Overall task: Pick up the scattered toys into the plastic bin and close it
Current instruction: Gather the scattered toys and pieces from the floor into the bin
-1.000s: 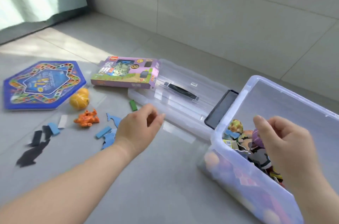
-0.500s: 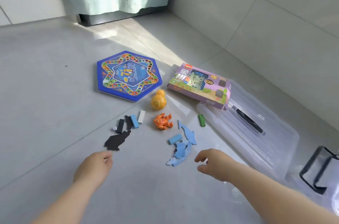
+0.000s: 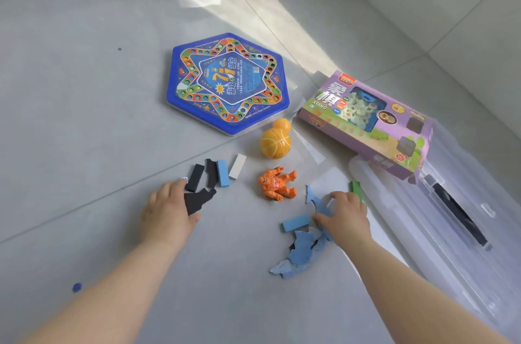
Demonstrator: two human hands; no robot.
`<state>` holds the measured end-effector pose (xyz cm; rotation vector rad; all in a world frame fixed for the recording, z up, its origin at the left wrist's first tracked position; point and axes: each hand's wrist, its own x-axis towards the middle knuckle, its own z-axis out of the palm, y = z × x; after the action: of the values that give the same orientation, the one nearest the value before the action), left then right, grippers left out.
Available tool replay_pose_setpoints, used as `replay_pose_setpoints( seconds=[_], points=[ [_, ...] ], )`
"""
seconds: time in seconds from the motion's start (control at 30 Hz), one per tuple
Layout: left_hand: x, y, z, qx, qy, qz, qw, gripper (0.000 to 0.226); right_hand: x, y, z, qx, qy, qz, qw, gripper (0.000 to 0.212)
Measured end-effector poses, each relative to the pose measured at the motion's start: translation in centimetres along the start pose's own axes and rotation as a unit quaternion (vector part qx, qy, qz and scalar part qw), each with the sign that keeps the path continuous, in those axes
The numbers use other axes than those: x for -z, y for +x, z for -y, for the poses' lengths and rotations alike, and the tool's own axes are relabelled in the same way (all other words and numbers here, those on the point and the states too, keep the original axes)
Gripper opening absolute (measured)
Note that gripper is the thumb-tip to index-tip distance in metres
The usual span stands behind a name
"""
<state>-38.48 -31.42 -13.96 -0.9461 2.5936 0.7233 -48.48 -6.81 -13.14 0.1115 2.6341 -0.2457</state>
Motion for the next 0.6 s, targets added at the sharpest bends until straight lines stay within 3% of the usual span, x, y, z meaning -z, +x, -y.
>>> replay_pose_setpoints(
  seconds=[0.13,0.23,0.3,0.4,0.5,0.57,0.6],
  points=[
    [-0.1,0.5,-0.1,0.047,-0.077,0.011,0.996,0.068,0.2,1.9,0.3,-0.040,0.087,0.056,0.994,0.052],
    [-0.2,0.5,0.6,0.072,-0.102,0.028,0.992,0.075,0.1,2.2,0.2,-0.038,0.076,0.075,0.994,0.026],
    [-0.1,0.3,0.6,0.080,-0.135,0.041,0.987,0.074,-0.1,2.1,0.1,-0.032,0.075,0.090,0.993,0.033],
    [-0.3,-0.3,0.3,0.076,-0.148,0.058,0.984,0.051,-0.4,1.8,-0.4,0.007,0.084,0.047,0.995,0.025],
    [-0.3,-1.2,0.5,0.043,-0.143,0.063,0.987,0.009,1.2,0.1,-0.5,0.011,0.284,0.015,0.959,0.018],
    [0.3,-1.5,0.7,0.036,-0.147,0.047,0.987,0.027,2.8,-1.6,-0.6,0.071,0.298,0.080,0.949,0.024],
    [0.6,-1.4,0.9,0.037,-0.137,0.026,0.990,0.031,3.0,-2.1,-0.6,0.131,0.227,0.120,0.958,0.025]
  ],
)
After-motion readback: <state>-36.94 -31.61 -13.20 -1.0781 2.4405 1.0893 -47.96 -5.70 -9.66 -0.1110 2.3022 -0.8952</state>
